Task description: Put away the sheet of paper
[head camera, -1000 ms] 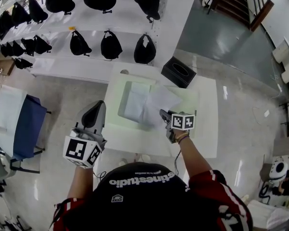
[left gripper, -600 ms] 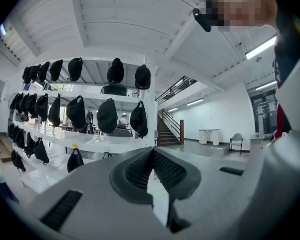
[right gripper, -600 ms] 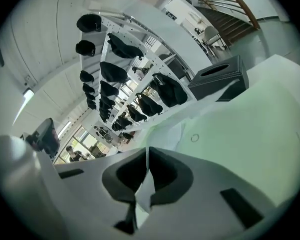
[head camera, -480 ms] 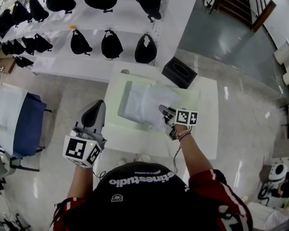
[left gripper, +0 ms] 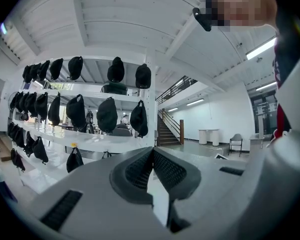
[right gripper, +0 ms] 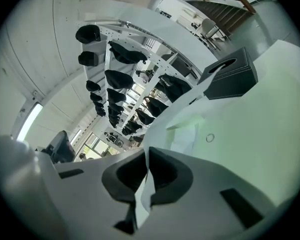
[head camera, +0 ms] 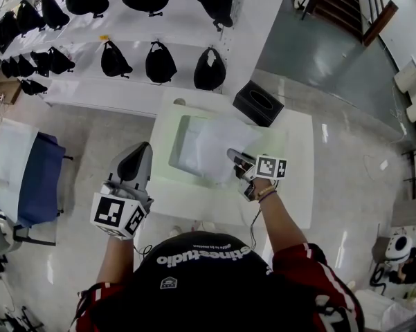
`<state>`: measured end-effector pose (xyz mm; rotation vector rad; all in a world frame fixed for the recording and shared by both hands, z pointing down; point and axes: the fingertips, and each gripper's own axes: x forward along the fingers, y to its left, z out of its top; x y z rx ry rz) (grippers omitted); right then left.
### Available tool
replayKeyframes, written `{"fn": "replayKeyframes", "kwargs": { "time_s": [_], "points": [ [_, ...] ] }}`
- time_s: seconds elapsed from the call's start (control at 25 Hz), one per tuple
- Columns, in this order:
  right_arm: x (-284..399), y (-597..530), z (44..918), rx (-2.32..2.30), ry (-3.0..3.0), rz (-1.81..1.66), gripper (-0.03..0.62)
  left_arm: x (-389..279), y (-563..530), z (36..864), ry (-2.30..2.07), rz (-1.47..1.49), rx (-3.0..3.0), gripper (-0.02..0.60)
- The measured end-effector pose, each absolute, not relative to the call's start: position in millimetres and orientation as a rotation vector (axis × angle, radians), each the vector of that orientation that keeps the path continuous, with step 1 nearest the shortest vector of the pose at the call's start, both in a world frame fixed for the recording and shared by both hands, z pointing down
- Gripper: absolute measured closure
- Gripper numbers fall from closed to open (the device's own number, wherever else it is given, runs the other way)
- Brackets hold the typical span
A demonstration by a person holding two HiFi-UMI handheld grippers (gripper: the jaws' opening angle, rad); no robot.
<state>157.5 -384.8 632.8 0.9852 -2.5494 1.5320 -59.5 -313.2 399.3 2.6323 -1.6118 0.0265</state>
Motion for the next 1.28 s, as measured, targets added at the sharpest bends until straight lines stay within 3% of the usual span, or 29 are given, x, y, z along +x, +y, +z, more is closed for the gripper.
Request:
{"fn": "replayKeyframes", "kwargs": {
  "time_s": [1.28],
  "points": [
    [161.2,-354.0,708.4,1.030,-2.339,1.521,0.591,-59.7,-313.6,408.0,-1.590,0.058,2.635,0.577]
  ]
}}
